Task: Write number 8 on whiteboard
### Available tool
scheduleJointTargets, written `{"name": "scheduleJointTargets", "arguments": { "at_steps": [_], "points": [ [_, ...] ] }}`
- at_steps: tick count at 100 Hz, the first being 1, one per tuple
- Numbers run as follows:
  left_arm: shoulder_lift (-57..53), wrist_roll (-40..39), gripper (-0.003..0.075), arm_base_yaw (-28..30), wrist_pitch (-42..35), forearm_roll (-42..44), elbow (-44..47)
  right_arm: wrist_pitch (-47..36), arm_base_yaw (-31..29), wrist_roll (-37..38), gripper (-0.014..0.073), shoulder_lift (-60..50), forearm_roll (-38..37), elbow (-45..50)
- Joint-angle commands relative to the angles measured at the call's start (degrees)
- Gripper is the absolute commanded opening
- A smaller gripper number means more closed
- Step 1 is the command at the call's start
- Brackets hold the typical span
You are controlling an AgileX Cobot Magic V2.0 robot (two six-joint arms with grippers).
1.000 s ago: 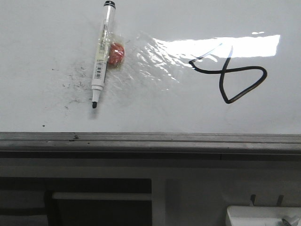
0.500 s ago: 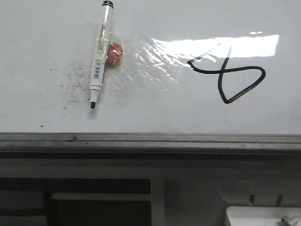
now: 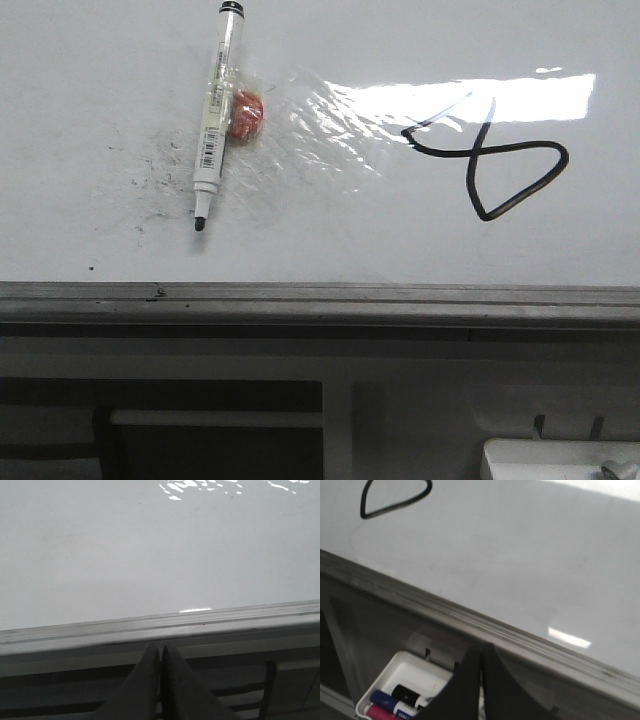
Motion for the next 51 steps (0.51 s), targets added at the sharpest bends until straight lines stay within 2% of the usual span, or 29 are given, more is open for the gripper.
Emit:
{"name": "scheduleJointTargets", "arguments": {
  "at_steps": [1,51],
  "points": [
    [-1.4,-0.6,-0.0020,-0.2,-2.7,-0.5,2.2,-1.8,-0.5,0.1,-0.0064,-2.4,-0.5,0.8],
    [-1.4,-0.6,-0.0020,-0.2,-2.8,-0.5,2.2,-1.6,-0.4,0.1,-0.0064,-2.2,-1.0,0.8]
  ]
}}
